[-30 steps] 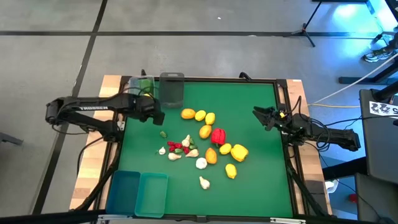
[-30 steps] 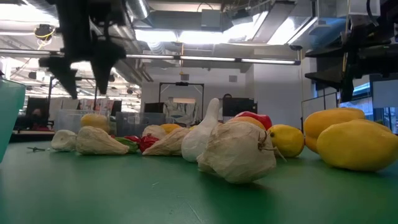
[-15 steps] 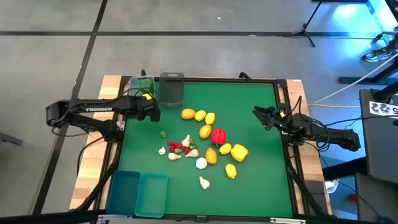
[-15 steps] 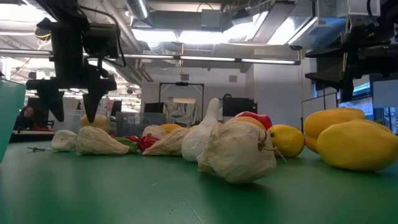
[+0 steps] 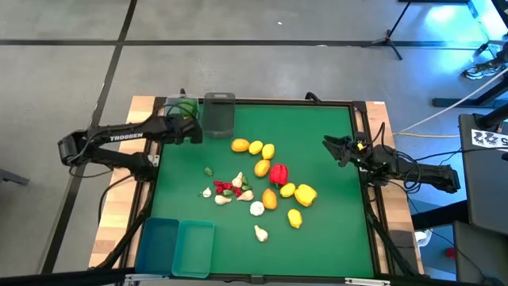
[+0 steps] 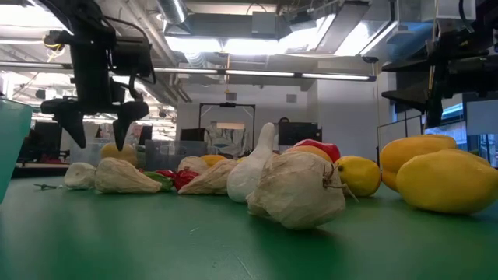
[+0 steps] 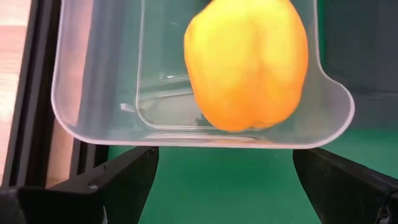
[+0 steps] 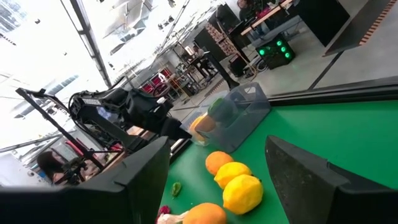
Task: Sort produce into baskets
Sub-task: Adjust the transparent bin, then put the lemon into the black bin
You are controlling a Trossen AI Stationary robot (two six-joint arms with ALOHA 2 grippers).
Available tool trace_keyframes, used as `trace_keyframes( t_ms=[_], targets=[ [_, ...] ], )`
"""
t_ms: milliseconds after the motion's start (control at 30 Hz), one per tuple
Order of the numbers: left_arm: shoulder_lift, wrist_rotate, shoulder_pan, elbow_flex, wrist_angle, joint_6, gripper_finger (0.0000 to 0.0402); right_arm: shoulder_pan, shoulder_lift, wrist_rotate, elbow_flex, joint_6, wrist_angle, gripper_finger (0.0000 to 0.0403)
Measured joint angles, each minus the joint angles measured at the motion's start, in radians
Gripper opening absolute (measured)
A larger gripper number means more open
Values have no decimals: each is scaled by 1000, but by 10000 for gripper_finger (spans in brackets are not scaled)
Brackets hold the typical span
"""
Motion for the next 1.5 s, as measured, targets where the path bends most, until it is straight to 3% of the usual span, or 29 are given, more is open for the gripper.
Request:
trace_keyframes(
  t_ms=[300,533,767,967,1100,1500],
  targets=[
    [-14,47,-3,0,0,-12,363,0,0,-8,0,0,0,261],
    [-117,143,-92,61,6,111,363,0,0,-8,0,-4,0,261],
    [-210,174,-252,84,318,194,363,0,0,-8,0,-5,0,261],
    [-93,143,-366,84,671,530,363,0,0,-8,0,-8,-1,261],
    [34,143,-376,84,835,625,363,0,0,-8,0,-8,-1,261],
    [329,120,-374,128,911,851,363,0,0,-7,0,0,-1,261]
  ],
)
